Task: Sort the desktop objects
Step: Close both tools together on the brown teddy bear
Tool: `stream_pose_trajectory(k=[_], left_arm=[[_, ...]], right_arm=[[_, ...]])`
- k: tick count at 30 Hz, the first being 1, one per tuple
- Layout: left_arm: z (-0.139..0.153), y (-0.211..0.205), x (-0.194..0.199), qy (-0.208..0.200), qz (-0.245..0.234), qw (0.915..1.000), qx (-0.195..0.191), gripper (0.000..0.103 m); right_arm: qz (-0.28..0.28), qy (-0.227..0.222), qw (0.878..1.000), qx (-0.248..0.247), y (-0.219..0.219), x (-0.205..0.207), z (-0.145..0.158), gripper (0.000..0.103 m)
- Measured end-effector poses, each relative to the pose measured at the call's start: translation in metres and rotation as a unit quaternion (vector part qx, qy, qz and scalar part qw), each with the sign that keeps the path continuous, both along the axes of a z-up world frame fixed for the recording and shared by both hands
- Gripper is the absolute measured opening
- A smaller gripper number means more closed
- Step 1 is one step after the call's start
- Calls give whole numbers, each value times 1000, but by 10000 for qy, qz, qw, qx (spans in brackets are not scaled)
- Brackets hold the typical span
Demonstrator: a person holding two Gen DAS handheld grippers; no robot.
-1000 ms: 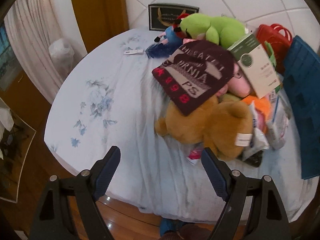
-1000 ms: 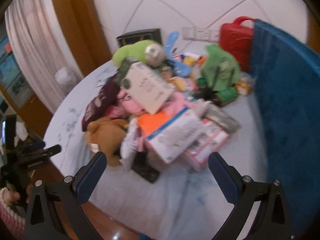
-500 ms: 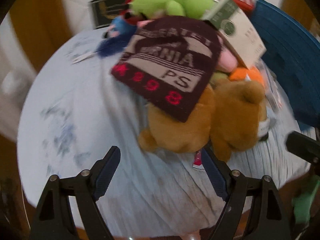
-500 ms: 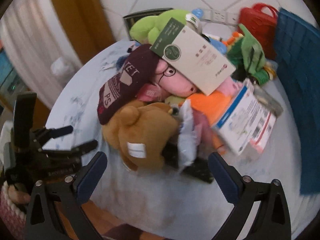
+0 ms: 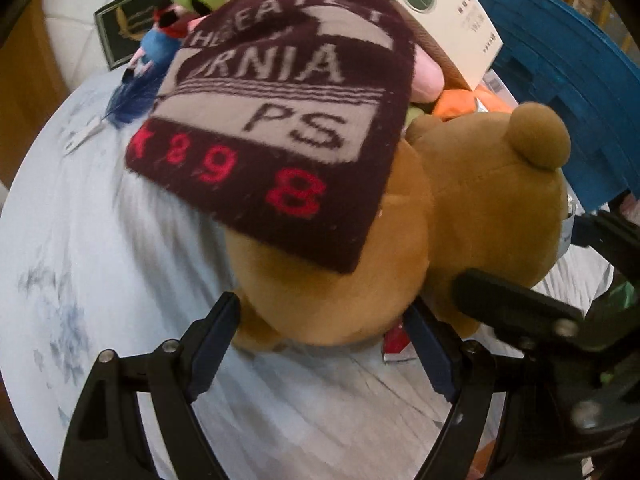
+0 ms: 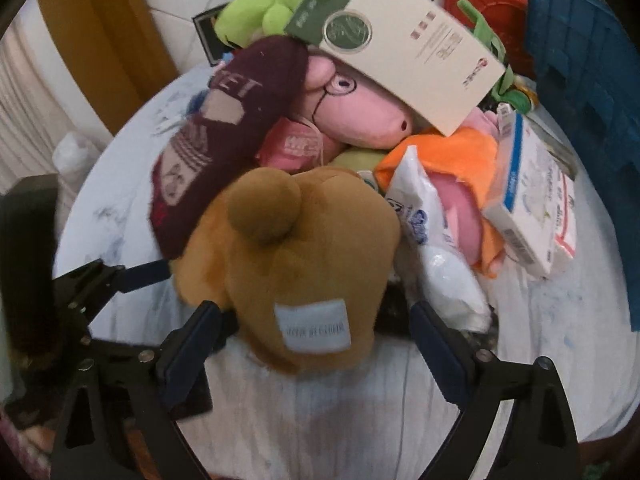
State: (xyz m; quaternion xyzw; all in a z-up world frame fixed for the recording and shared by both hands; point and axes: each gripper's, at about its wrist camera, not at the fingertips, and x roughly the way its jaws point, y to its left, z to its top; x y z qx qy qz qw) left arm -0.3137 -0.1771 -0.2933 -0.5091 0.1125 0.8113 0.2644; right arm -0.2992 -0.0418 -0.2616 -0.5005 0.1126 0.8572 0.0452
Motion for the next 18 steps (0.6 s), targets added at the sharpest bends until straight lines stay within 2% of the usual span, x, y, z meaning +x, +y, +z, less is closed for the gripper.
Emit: stream_pose_trajectory(k=[3,5,10,11,13,14,18], left_arm=[[-3,1,-2,37,-11,10000,-3,94],[-7,4,-5,-4,-16,10000,22,96],[-12,18,-8,108,-223,9997,-15,96],[-13,19,-8,132,-263,9996,-4,92],[-11,19,-5,199,-254,9995,19,86],[-8,19,-2,244,-251,9994,11,82],[9,10,13,343,-196,9991,123,80]], right_arm=[[-67,-45,9999,83,-1,-10,-9,96],[-82,-50,9999,34,0,-13,-12,96],[-101,-38,9999,-16,3,-13,-14,96],[-82,-41,9999,-43,3,-13,-15,96],[3,-52,9999,-130,3,-15,-16,85],[86,-37,9997,-204,1,-16,-15,72],[249,63,9995,-160,-7,-11,-3,69]])
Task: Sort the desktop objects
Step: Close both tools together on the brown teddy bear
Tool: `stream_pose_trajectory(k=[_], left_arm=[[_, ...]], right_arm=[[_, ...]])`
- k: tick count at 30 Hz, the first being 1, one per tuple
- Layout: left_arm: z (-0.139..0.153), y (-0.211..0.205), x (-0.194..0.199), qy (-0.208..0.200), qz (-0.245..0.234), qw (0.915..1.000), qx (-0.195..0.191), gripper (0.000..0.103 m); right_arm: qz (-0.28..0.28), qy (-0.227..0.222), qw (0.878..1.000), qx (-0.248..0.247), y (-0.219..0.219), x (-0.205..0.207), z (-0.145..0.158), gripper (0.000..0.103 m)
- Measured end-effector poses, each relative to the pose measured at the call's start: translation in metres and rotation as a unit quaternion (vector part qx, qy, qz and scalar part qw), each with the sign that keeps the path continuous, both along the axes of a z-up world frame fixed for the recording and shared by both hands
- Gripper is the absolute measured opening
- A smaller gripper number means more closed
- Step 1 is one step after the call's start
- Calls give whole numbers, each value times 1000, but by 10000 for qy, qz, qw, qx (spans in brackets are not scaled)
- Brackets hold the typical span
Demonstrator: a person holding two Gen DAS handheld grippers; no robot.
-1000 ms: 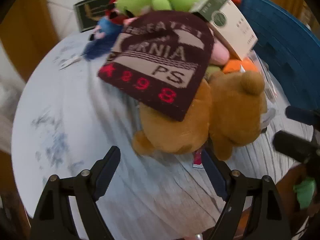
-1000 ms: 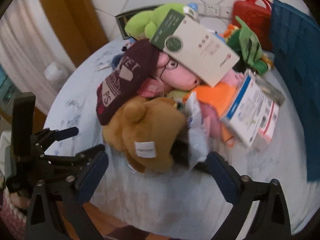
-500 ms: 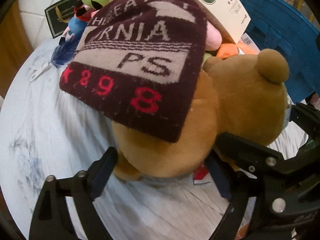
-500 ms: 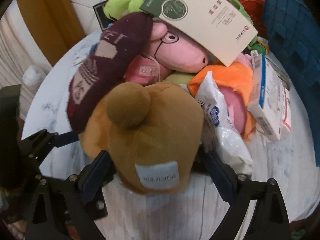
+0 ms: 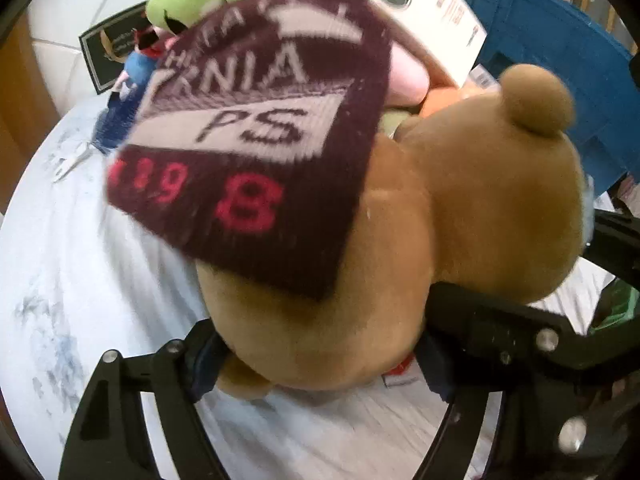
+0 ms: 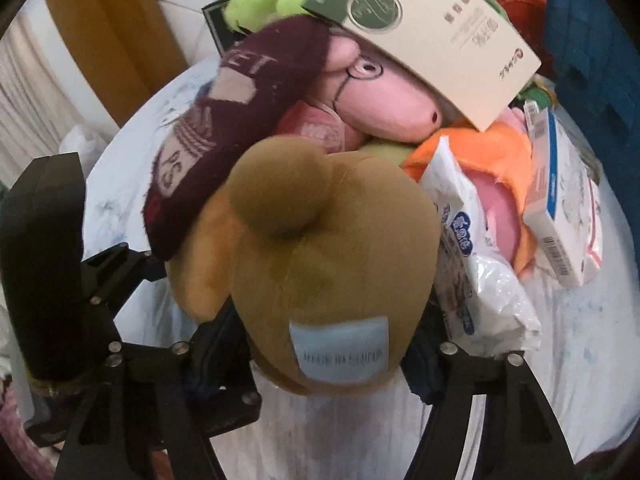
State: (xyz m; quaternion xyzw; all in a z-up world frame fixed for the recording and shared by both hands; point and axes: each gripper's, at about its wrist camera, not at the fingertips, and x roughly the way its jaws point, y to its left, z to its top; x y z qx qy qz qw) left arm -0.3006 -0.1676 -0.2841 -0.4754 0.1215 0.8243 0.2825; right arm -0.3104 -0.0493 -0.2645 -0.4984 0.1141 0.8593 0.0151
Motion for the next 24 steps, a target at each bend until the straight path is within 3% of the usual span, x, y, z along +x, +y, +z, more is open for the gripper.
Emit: stream_pose_trajectory(k=[7,15,19,24], left_arm=[[57,-5,25,438,10,9982,410,80],[123,11,42,1139,-70,9899,838,80],[124,27,32,1083,-142,9907,809,80],[101,42,29,523,-80,9969,585,82]], right_arm=[[26,473,9989,-71,5,21,47,66],[-32,1161,9931,170,27,48,114,57],[-151,1233,9920,235,40,51,123,55],[-293,936,9952,-55,63,47,101,52]])
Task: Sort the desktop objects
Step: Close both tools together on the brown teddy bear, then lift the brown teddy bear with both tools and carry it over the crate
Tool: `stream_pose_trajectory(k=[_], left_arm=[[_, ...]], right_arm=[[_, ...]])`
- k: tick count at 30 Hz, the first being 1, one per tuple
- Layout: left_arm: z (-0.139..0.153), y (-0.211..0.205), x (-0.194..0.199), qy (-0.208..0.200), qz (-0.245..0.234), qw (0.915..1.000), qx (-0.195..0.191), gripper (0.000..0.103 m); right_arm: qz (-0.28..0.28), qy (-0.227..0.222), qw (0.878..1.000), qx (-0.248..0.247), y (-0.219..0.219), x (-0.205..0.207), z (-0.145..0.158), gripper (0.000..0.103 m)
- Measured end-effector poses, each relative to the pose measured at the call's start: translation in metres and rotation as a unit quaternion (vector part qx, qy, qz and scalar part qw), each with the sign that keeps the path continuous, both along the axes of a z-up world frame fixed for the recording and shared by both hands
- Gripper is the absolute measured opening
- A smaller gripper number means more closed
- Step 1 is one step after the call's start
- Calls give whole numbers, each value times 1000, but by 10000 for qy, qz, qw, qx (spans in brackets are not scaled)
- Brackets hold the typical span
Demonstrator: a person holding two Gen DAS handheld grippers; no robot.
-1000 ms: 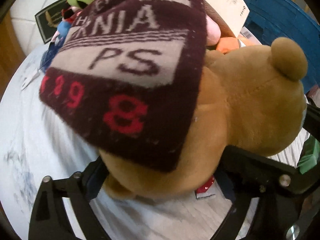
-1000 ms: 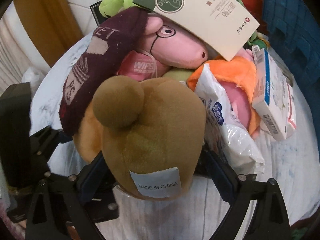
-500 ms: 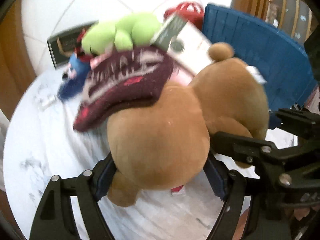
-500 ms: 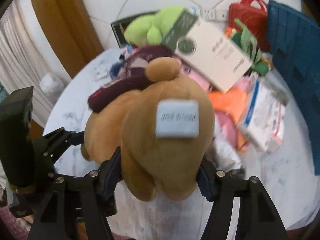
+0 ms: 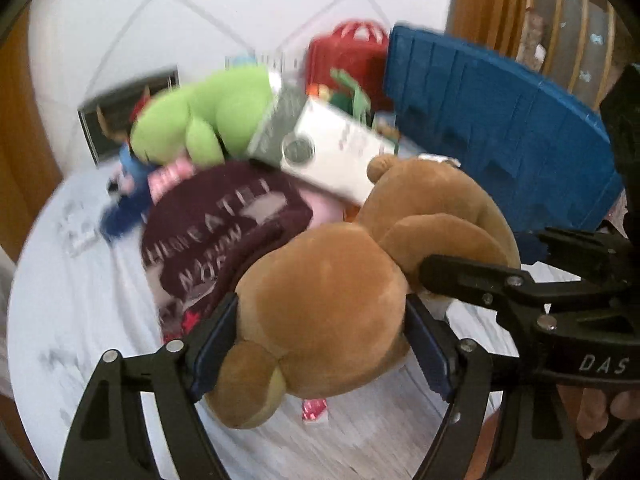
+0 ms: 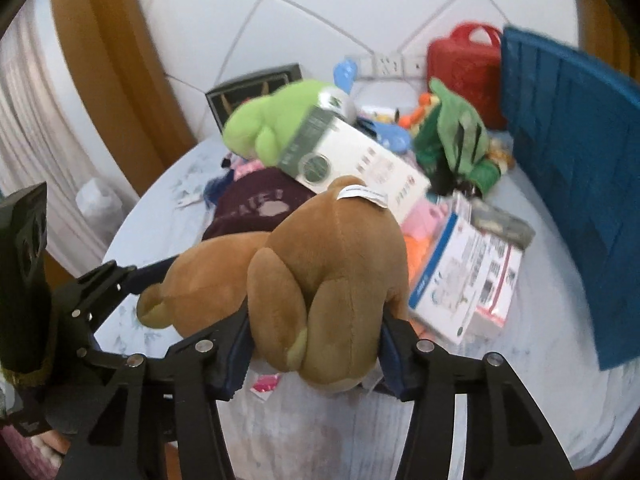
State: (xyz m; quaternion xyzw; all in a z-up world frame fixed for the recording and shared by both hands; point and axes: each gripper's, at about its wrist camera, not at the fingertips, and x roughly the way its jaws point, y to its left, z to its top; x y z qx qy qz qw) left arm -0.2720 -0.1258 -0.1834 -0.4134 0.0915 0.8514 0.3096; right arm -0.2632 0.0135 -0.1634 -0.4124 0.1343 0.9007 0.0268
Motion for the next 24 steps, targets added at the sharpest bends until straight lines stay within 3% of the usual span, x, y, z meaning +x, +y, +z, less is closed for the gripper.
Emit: stream_pose_trajectory(k=[5,8,13,24], left_arm=[[-20,9,-4,-389,86,9990,-182,84],[-20,11,-2,-378,79,9991,-174,73],[10,12,7,57,73,10000,8,70],[97,49,24,1254,42,9918,239,70]], right_arm=[[114,-157,9998,92,-2,-5,-18,52],[146,-223,9996,88,-1,-9,-27,51],[153,56,9998,127,3,-4,-11,50],[54,1219,9916,427,29,26,75,50]])
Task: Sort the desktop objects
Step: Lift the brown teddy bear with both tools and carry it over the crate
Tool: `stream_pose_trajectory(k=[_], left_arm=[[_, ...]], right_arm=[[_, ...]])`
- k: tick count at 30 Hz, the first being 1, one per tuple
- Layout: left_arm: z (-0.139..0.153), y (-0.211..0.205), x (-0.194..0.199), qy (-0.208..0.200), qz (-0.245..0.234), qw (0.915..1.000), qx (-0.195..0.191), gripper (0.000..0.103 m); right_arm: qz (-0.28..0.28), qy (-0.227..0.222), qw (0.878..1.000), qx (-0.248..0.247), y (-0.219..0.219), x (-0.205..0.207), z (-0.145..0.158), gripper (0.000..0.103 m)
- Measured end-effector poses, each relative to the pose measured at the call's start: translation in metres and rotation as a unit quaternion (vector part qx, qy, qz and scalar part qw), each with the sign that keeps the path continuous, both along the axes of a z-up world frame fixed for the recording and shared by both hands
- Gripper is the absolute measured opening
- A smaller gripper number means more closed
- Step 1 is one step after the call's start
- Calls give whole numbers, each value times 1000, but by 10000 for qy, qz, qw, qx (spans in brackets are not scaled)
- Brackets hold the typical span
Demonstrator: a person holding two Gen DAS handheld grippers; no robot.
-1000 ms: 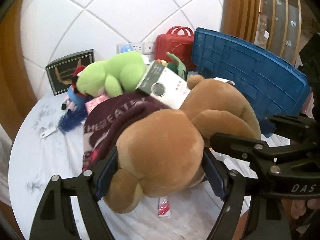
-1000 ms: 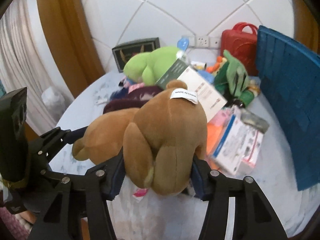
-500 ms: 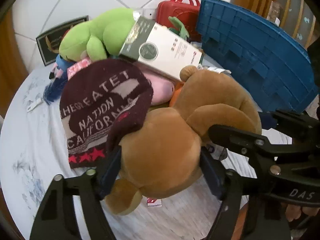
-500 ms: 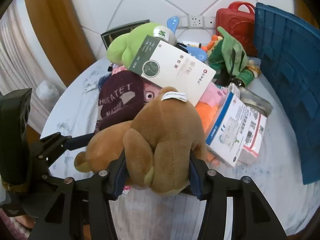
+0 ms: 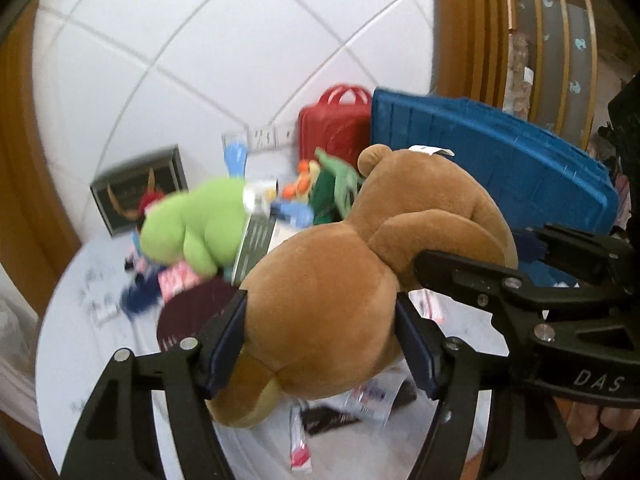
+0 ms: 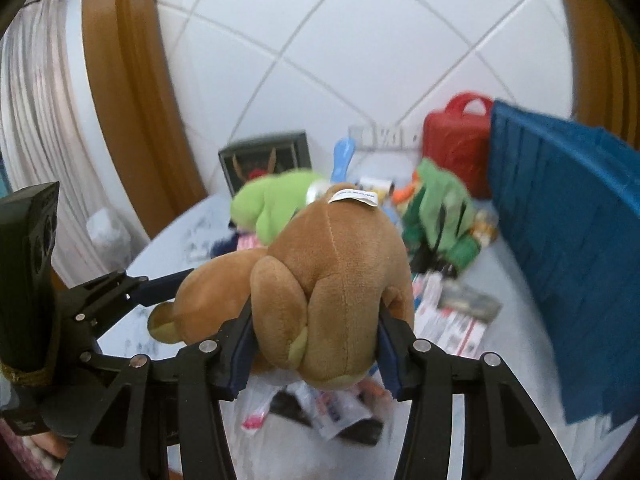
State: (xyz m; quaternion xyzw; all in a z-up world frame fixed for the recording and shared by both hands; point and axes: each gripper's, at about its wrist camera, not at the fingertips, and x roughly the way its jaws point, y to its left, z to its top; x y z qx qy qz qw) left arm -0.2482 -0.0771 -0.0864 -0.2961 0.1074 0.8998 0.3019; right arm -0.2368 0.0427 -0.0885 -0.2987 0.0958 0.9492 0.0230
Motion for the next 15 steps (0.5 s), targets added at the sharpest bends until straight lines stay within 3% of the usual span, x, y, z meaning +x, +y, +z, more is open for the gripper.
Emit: stream_pose_trajectory(k=[8,15], left_arm=[[47,70,19,491,45,9986,192,70],[77,154,32,728,60,9964,429,70]], right_arm=[[25,565,9982,195,57,28,43,50],[61,801,9958,438,137,53,75,50]])
